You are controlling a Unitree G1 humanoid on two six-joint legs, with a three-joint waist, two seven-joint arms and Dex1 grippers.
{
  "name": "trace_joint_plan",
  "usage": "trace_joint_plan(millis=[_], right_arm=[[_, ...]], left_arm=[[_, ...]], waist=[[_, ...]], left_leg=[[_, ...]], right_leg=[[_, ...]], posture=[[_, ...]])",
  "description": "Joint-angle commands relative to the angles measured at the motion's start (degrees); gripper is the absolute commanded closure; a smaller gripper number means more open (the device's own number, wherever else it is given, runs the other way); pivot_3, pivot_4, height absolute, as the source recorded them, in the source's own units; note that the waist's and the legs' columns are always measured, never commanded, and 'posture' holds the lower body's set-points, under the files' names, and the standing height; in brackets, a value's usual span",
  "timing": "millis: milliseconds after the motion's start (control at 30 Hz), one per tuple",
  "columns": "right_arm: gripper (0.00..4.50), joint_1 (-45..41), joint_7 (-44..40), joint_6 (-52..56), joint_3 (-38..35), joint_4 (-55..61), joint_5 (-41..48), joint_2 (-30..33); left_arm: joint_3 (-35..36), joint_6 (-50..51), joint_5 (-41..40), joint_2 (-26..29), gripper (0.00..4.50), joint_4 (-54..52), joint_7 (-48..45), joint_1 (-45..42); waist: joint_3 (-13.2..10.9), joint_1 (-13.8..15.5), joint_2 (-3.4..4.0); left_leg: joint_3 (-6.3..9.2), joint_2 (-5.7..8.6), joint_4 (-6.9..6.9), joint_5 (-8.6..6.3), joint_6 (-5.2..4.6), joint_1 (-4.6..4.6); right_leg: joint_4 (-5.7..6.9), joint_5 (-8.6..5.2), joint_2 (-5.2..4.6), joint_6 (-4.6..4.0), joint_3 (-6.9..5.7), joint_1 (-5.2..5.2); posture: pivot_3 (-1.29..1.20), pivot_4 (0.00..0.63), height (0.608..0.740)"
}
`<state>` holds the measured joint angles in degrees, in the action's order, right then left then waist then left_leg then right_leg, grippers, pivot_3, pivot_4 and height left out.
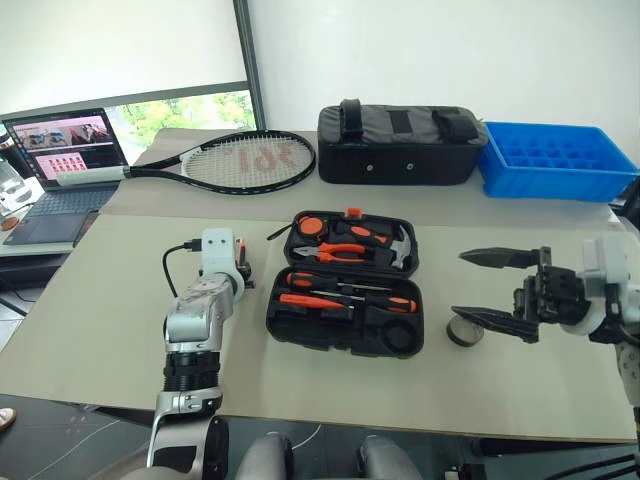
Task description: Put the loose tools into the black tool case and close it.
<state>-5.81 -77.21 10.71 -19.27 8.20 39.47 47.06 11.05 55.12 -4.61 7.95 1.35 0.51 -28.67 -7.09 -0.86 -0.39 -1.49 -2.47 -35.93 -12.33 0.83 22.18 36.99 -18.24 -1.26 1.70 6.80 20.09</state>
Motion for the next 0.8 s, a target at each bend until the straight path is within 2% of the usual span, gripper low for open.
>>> trace_joint_plan(millis=[33,133,267,500,667,800], right_arm=[[0.00,1.3,-0.2,-1.9,-2.8,0.4,0.4,-0.2],[0.00,1.9,0.4,-2.0,-3.4,0.6,0.6,-0.4],[0.00,4.0,0.1,-2.1,-4.7,0.9,0.7,-0.4],[0.00,10.1,-1.8,-1.9,-7.8,1.0,0.5,1.0],[0.00,12.2,-0.8,-2.6,-7.9,3.1,-0.2,0.1],[0.00,13.3,0.2,-2.8,-8.2,4.5,-0.1,-0.4]], left_arm=[[-2.5,-7.4,1.3,5.5,2.84,0.2,-4.7,0.8],[-3.4,-16.6,-0.9,9.3,2.84,0.6,-11.8,0.0],[-7.0,-31.4,-5.1,15.5,2.84,0.9,-30.8,-2.2],[-22.1,-54.1,-6.7,26.0,2.84,0.9,-67.3,-2.7],[-29.4,-57.5,-4.6,25.2,2.84,3.6,-76.6,-7.2],[-33.2,-53.1,-4.0,22.8,2.84,3.0,-78.5,-8.6]], waist=[[0.0,-0.2,-0.01],[-0.1,-0.2,-0.08],[0.0,0.3,-0.03],[0.1,0.7,0.13],[-0.1,-0.1,-0.08],[0.0,-0.2,-0.02]], left_leg=[[0.00,-0.01,0.00,0.00,0.00,-0.01],[0.00,-0.04,0.04,0.03,0.05,0.00],[-0.04,-0.02,0.04,0.06,0.12,0.04],[-0.15,0.01,0.18,0.03,0.08,0.11],[-0.17,-0.05,0.11,0.04,0.06,0.10],[-0.13,-0.04,0.02,0.06,0.02,0.12]], right_leg=[[0.00,0.00,0.01,0.00,0.00,0.00],[0.01,0.00,0.05,-0.01,0.00,0.06],[-0.05,0.01,0.00,-0.01,-0.01,0.07],[-0.33,0.00,-0.04,-0.02,0.00,0.04],[-0.28,-0.01,0.03,-0.02,0.03,0.04],[-0.22,-0.17,0.07,0.26,0.07,0.02]], posture=[[0.00,0.150,0.707],[0.00,0.150,0.707],[0.00,0.150,0.707],[0.00,0.150,0.707],[0.00,0.150,0.707],[0.00,0.150,0.707]])
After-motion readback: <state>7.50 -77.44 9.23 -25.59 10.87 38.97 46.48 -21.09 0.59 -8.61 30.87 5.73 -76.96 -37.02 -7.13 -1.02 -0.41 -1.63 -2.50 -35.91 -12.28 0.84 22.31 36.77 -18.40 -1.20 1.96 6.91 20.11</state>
